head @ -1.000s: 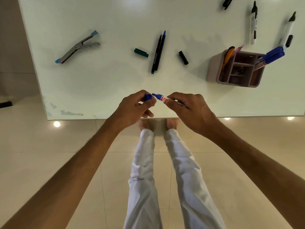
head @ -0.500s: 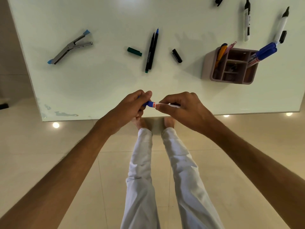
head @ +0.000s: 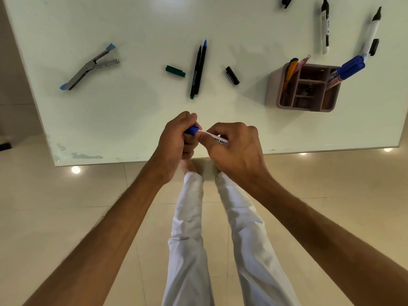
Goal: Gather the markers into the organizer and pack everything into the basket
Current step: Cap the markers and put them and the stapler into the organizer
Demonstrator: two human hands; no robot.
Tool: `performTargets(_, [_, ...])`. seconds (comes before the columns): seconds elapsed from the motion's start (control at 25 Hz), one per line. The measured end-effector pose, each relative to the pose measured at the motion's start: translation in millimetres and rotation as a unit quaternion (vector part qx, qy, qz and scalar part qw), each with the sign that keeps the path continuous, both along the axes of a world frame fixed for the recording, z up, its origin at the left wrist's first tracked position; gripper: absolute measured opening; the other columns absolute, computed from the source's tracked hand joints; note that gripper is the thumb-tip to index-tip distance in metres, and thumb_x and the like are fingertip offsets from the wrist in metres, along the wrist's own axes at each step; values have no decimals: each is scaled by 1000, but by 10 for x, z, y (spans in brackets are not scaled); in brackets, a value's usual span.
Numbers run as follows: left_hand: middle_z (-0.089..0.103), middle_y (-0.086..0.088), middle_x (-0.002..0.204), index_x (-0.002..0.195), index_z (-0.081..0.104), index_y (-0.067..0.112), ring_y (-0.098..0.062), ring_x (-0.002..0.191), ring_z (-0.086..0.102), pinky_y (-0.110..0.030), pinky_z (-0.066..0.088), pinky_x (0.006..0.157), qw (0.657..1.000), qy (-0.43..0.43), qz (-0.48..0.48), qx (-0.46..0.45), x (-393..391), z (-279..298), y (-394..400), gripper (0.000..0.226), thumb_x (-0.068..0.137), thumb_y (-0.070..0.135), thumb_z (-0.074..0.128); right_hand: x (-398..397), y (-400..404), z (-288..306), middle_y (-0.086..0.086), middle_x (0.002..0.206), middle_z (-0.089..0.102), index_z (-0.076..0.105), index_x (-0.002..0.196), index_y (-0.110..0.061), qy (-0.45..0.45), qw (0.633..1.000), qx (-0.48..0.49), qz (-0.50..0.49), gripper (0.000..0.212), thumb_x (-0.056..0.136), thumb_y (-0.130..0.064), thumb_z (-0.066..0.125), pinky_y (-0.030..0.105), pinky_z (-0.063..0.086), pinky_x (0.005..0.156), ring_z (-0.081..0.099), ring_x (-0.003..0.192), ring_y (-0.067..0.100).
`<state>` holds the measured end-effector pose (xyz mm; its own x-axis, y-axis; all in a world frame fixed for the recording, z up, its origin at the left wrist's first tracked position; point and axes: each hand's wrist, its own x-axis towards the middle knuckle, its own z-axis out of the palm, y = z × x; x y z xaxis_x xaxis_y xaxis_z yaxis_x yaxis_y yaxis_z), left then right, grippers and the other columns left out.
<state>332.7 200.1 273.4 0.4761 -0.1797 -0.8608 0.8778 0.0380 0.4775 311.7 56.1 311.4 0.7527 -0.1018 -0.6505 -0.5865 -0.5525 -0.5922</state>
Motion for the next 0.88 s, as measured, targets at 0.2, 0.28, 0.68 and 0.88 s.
performTargets(0.2, [25, 3, 55, 69, 41, 21, -10, 46, 16, -24, 13, 47, 1000, -20, 17, -6, 114, -42, 44, 39, 108, 23, 44, 163, 19, -61, 6, 58, 63, 72, 70, -11, -19, 999, -11, 36, 36, 95, -36, 69, 28, 36, 53, 52, 56, 20])
performTargets(0.28, [25, 2, 57, 71, 39, 20, -10, 46, 16, -23, 14, 47, 1000, -22, 17, -3, 138, -54, 50, 37, 108, 23, 44, 222, 24, -101, 7, 56, 61, 70, 67, -10, -19, 998, -24, 48, 39, 94, -38, 68, 26, 33, 52, 49, 55, 21])
performTargets(0.68, [42, 10, 53, 94, 57, 16, -9, 46, 33, -23, 30, 45, 988, -33, -137, 62, 144, -121, -154, 37, 112, 42, 37, 78, -314, -182, 1, 72, 59, 71, 89, -12, 14, 993, -12, 114, 38, 104, -45, 58, 22, 35, 59, 51, 65, 12])
performTargets(0.88, [63, -4, 82, 133, 53, 14, -18, 67, 60, -34, 48, 65, 981, -50, -143, 122, 264, -207, -67, 54, 111, 56, 29, -99, -1113, -143, -7, 79, 65, 63, 116, -8, -63, 986, -113, -107, 32, 110, -36, 50, 5, 46, 57, 62, 61, -6])
